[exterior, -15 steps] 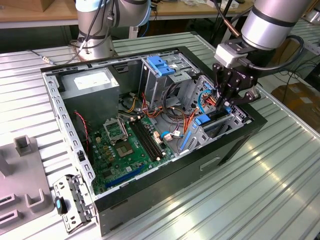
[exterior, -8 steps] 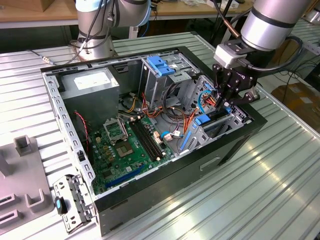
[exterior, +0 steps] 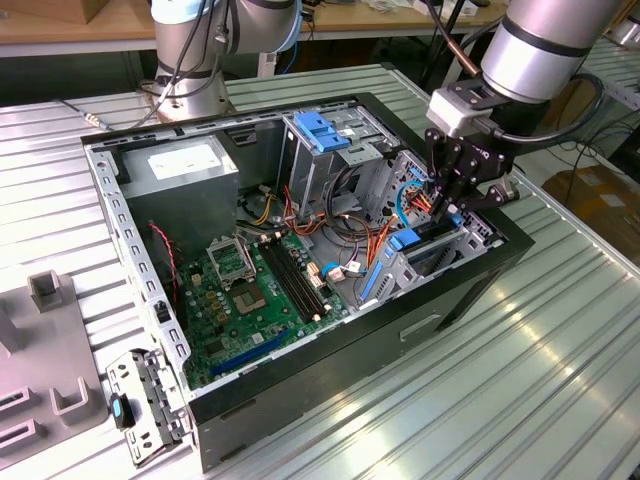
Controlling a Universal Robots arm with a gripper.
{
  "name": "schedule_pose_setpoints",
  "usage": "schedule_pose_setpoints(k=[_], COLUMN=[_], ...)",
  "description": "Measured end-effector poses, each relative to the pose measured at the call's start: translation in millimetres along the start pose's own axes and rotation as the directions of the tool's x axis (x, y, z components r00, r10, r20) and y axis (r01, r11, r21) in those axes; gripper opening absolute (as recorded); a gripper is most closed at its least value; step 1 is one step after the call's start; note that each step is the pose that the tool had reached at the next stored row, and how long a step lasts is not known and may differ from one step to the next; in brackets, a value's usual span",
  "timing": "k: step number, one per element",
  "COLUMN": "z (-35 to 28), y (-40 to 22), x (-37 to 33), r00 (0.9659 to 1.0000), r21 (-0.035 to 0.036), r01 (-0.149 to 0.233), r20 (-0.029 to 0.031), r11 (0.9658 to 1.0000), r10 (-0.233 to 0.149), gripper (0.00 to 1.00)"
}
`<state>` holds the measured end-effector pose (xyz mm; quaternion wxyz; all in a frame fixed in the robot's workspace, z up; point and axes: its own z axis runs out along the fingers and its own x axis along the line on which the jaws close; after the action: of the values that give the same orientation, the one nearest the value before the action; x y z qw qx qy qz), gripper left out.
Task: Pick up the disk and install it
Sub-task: 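Insert the first disk wire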
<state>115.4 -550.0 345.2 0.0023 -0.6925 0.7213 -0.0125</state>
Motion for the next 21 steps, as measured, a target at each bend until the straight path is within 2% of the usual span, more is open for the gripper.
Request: schedule_pose_setpoints(k=[5,9,16,17,18,20,21], z=[1.5,4.9,5.0,4.5,3.1,-5.9,-6.3], y=[0.0,0.1,0.1,0.1,0.1,-0.1,-0.1], x=[0.0,0.0,0.0,0.0,0.0,0.2,0.1], r00=[1.0,1.0,1.0,1.0,1.0,1.0,1.0], r21=[0.0,-0.0005,-0.0007,-0.0007,-0.0007,-0.0007,-0.0007], r01=[0.0,0.0,0.0,0.0,0.0,0.0,0.0], r20=[0.0016,0.0051,0.0064,0.0068,0.0069,0.0069,0.0072], r11=[1.0,1.0,1.0,1.0,1.0,1.0,1.0], r10=[0.0,0.0,0.0,0.0,0.0,0.0,0.0], gripper=[0.17,0.17,0.18,0.25,0.25,0.25,0.25])
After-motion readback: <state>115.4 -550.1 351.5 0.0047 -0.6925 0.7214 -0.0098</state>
